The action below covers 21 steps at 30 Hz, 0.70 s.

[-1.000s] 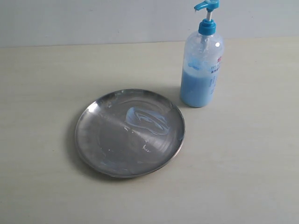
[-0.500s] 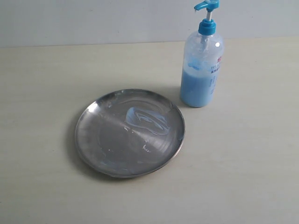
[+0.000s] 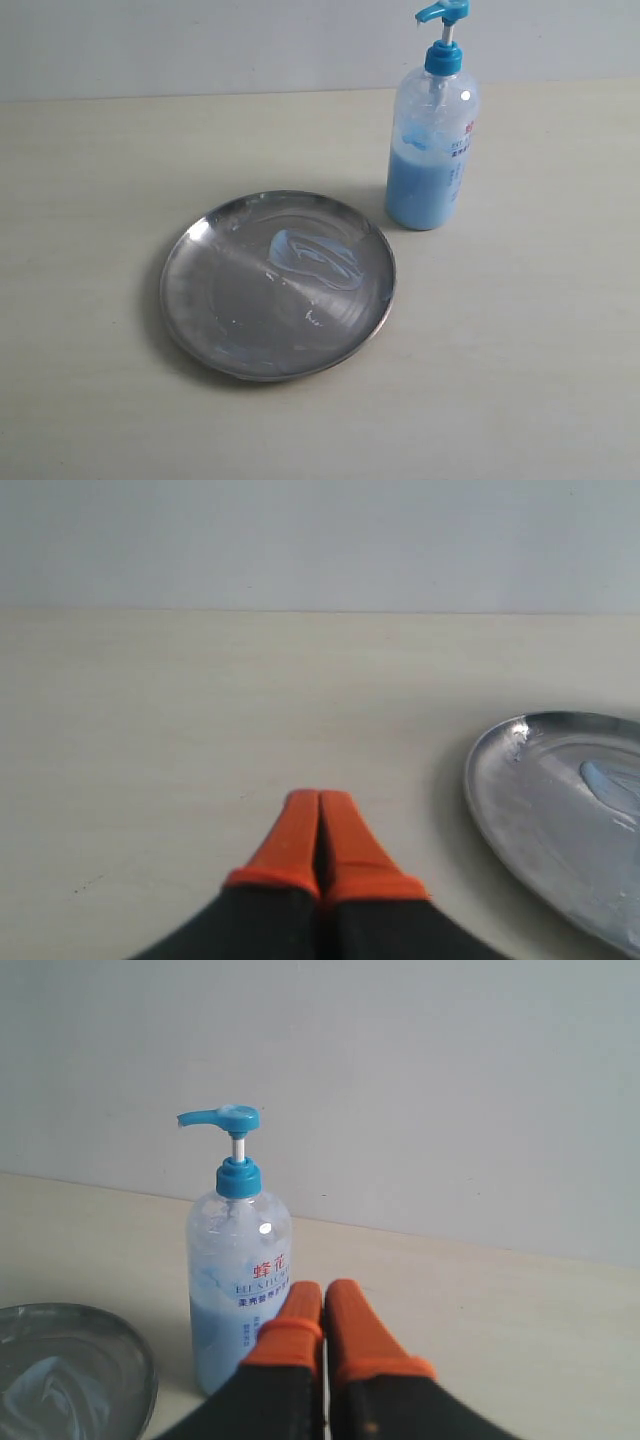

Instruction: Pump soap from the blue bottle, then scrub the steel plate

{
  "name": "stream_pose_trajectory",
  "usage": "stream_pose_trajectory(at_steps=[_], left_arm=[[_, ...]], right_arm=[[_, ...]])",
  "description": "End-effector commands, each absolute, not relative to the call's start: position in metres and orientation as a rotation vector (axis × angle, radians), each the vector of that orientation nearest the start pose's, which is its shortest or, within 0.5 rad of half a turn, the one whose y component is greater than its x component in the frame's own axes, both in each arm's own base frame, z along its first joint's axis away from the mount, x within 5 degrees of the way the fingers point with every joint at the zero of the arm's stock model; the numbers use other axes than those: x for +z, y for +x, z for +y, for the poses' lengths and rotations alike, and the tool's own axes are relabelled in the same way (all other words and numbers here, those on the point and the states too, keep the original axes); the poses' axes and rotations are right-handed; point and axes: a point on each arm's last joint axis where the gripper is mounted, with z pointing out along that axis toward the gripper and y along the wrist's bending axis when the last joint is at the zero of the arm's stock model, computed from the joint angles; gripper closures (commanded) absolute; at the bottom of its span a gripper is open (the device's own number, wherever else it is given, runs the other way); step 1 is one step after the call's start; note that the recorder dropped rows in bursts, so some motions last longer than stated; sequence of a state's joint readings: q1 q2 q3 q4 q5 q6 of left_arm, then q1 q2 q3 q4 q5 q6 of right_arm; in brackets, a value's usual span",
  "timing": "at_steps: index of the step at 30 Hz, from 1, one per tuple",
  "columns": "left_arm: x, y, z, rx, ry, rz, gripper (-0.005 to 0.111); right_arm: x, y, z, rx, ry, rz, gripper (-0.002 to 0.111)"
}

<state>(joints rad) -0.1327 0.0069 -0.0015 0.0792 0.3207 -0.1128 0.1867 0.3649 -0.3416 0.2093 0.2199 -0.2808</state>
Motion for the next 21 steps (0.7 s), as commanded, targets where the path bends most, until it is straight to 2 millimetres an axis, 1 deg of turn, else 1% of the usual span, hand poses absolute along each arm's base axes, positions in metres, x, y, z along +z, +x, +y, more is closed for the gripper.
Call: stream_pose_trajectory(at_steps=[1, 21], left_arm=[[0.1823, 0.0533, -0.0051, -0.093, 0.078, 1.825, 0.107], [0.1817, 0.0531, -0.0050, -0.092, 0.078, 1.832, 0.107]], right_arm=[[0.2835, 0.0860, 0.0202, 0.115, -0.260, 1.694, 0.105], [0.2835, 0.0860, 0.0202, 0.115, -0.260, 1.694, 0.105]])
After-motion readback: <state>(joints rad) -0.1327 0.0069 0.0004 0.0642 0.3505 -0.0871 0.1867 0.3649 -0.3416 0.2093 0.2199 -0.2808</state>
